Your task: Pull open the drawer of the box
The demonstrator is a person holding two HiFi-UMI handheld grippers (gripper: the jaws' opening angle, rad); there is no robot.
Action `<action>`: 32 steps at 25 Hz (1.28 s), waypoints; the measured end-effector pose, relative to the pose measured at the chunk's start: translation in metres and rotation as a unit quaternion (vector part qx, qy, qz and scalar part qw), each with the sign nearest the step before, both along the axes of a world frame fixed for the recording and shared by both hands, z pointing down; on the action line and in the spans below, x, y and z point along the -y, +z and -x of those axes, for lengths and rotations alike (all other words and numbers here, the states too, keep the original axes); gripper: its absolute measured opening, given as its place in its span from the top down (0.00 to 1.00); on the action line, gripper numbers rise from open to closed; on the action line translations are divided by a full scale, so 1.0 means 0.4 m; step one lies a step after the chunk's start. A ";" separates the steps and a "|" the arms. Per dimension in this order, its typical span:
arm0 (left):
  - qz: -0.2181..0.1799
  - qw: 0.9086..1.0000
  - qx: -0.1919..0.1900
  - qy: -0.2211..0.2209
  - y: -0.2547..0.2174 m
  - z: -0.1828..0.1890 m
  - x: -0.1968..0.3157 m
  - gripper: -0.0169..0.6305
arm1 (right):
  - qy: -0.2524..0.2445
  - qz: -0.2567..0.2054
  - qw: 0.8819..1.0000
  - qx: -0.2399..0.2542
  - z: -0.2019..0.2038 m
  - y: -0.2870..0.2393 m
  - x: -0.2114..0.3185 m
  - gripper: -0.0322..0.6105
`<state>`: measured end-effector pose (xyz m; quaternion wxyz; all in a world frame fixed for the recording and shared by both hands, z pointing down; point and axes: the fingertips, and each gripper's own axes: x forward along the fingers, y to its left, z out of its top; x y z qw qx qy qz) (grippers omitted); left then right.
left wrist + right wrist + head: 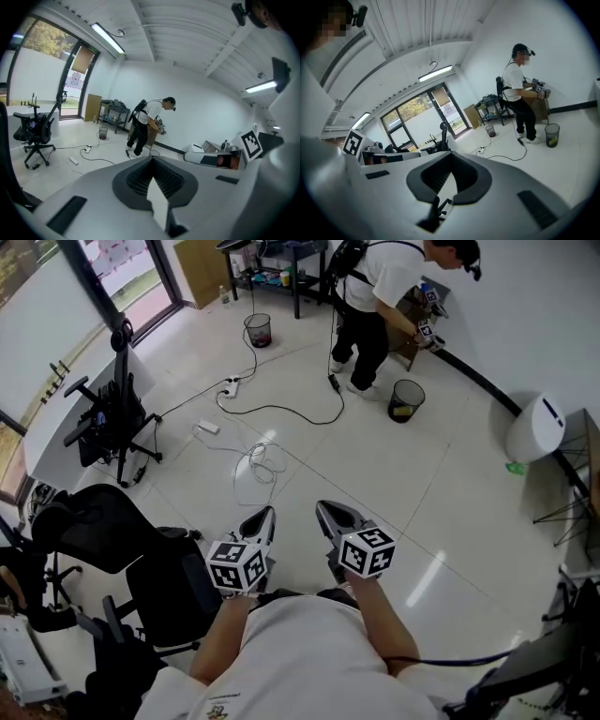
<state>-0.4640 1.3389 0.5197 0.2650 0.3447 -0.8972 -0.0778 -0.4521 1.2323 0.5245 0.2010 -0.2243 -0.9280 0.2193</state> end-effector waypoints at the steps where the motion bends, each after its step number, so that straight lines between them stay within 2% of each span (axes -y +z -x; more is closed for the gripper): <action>1: 0.000 1.000 0.000 0.011 0.000 -0.004 0.029 0.97 | 0.009 0.000 1.000 0.000 -0.008 0.001 0.026 0.97; 10: -0.005 0.995 0.002 0.099 0.005 -0.071 0.302 0.97 | 0.080 -0.010 0.997 0.001 -0.113 0.011 0.272 0.97; 19: -0.010 0.983 0.003 0.184 0.008 -0.171 0.561 0.97 | 0.160 -0.013 0.987 -0.005 -0.259 0.029 0.512 0.97; 28: 0.001 0.957 -0.008 0.290 0.033 -0.284 0.753 0.97 | 0.253 -0.004 0.967 -0.016 -0.403 0.058 0.661 0.97; 32: -0.001 0.939 -0.008 0.343 0.055 -0.347 0.860 0.97 | 0.306 -0.004 0.952 -0.020 -0.487 0.082 0.748 0.97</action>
